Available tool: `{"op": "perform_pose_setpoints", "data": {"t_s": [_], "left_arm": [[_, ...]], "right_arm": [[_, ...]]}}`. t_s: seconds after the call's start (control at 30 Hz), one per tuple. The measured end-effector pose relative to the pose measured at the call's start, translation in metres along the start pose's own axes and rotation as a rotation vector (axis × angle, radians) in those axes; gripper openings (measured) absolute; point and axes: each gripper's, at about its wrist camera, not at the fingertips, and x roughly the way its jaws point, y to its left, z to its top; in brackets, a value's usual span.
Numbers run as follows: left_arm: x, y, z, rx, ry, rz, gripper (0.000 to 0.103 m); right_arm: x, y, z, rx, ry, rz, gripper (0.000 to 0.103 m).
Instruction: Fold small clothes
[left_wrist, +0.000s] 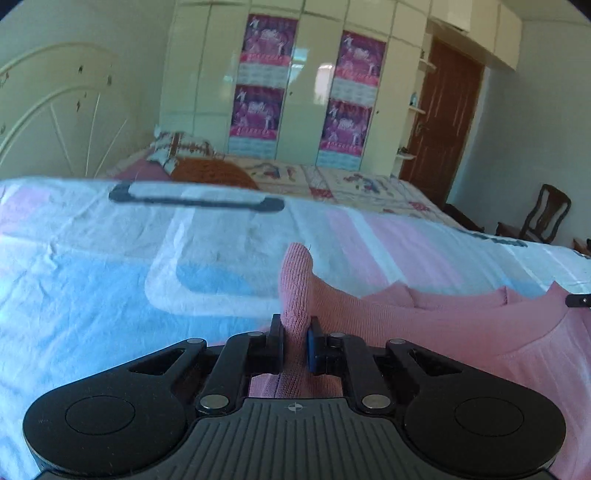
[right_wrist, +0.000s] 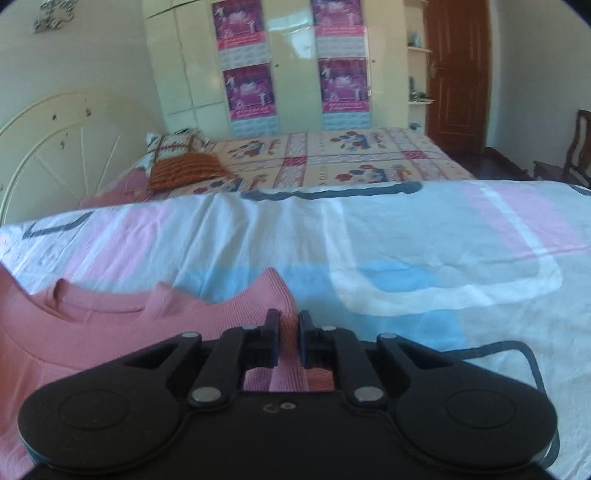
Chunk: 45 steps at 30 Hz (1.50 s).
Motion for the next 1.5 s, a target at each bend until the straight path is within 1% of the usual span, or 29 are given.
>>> {"op": "perform_pose_setpoints", "data": {"t_s": [0.1, 0.23, 0.27, 0.3, 0.33, 0.37, 0.4, 0.43, 0.47, 0.5, 0.53, 0.57, 0.6, 0.63, 0.7, 0.8, 0.83, 0.9, 0.97, 1.03, 1.1, 1.13, 1.17, 1.2, 1.27, 1.3, 1.37, 1.43, 1.5], "left_arm": [[0.012, 0.007, -0.004, -0.056, 0.043, 0.004, 0.011], [0.023, 0.004, -0.004, -0.028, 0.072, 0.021, 0.014], [0.025, 0.002, -0.004, -0.011, 0.074, 0.033, 0.019], [0.027, 0.0, -0.004, 0.004, 0.071, 0.038, 0.029], [0.026, -0.001, -0.004, 0.013, 0.067, 0.039, 0.036], [0.025, -0.001, -0.003, 0.016, 0.065, 0.03, 0.059], [0.021, -0.001, -0.002, 0.021, 0.062, 0.038, 0.085], [0.014, -0.006, -0.001, 0.037, 0.038, 0.088, 0.092], [0.004, -0.011, 0.0, 0.058, -0.004, 0.136, 0.094], [-0.003, -0.018, 0.002, 0.079, -0.03, 0.138, 0.094], [-0.01, -0.028, 0.006, 0.091, -0.043, 0.091, 0.094], [-0.013, -0.041, 0.008, 0.102, -0.048, 0.045, 0.094], [-0.014, -0.056, 0.01, 0.126, -0.053, 0.0, 0.094], [-0.012, -0.077, 0.011, 0.164, -0.047, -0.05, 0.094], [-0.005, -0.114, 0.009, 0.226, -0.012, -0.124, 0.094], [0.006, -0.143, 0.003, 0.226, 0.043, -0.193, 0.092], [0.009, -0.144, 0.002, 0.207, 0.051, -0.193, 0.093], [0.017, -0.135, -0.002, 0.193, 0.086, -0.148, 0.093], [0.023, -0.11, -0.005, 0.18, 0.099, -0.067, 0.093], [0.024, -0.072, -0.006, 0.14, 0.091, 0.02, 0.093], [0.019, -0.04, -0.006, 0.103, 0.081, 0.048, 0.092], [0.017, -0.029, -0.006, 0.089, 0.079, 0.018, 0.092], [0.016, -0.028, -0.006, 0.088, 0.079, 0.011, 0.092], [0.016, -0.033, -0.007, 0.102, 0.08, 0.021, 0.092], [0.013, -0.052, -0.007, 0.126, 0.085, 0.06, 0.093], [0.004, -0.064, -0.007, 0.126, 0.059, 0.035, 0.093], [-0.015, -0.089, -0.009, 0.116, 0.009, -0.057, 0.093], [-0.029, -0.12, -0.023, 0.17, 0.003, -0.089, 0.093], [-0.031, -0.14, -0.039, 0.194, 0.037, -0.118, 0.093]], "right_arm": [[0.014, -0.008, -0.005, 0.024, 0.034, -0.015, 0.01], [0.021, -0.004, -0.008, 0.016, 0.05, -0.037, 0.012], [0.022, -0.004, -0.009, 0.014, 0.051, -0.045, 0.014], [0.023, -0.003, -0.008, 0.015, 0.056, -0.051, 0.016], [0.024, -0.004, -0.007, 0.024, 0.065, -0.051, 0.025], [0.024, -0.005, -0.006, 0.035, 0.069, -0.057, 0.034], [0.022, -0.005, -0.004, 0.04, 0.068, -0.081, 0.06], [0.017, -0.005, -0.002, 0.033, 0.046, -0.118, 0.071], [0.009, -0.003, -0.002, 0.022, 0.013, -0.123, 0.071], [0.003, -0.001, -0.002, 0.018, -0.002, -0.096, 0.062], [-0.002, 0.005, -0.001, 0.018, -0.004, -0.051, 0.034], [-0.003, 0.015, -0.001, 0.003, 0.006, -0.013, 0.019], [-0.002, 0.027, -0.003, -0.021, 0.017, 0.011, 0.02], [0.0, 0.046, -0.004, -0.047, 0.029, 0.049, 0.025], [0.007, 0.081, -0.009, -0.096, 0.056, 0.131, 0.026], [0.013, 0.133, -0.015, -0.199, 0.089, 0.233, 0.032], [0.015, 0.142, -0.016, -0.222, 0.105, 0.254, 0.025], [0.02, 0.145, -0.016, -0.226, 0.12, 0.237, 0.03], [0.019, 0.128, -0.014, -0.206, 0.117, 0.221, 0.03], [0.018, 0.101, -0.01, -0.204, 0.088, 0.056, 0.034], [0.02, 0.056, -0.007, -0.11, 0.09, -0.074, 0.034], [0.018, 0.034, -0.008, -0.062, 0.084, -0.072, 0.027], [0.016, 0.02, -0.007, -0.025, 0.088, -0.023, 0.026], [0.014, 0.017, -0.005, -0.021, 0.1, -0.006, 0.026], [0.009, 0.03, -0.001, -0.051, 0.101, -0.033, 0.035], [0.0, 0.04, 0.0, -0.06, 0.077, -0.024, 0.046], [-0.02, 0.062, -0.005, -0.084, 0.024, 0.06, 0.053], [-0.033, 0.088, -0.017, -0.133, 0.032, 0.151, 0.05], [-0.041, 0.111, -0.036, -0.192, 0.05, 0.202, 0.043]]}}
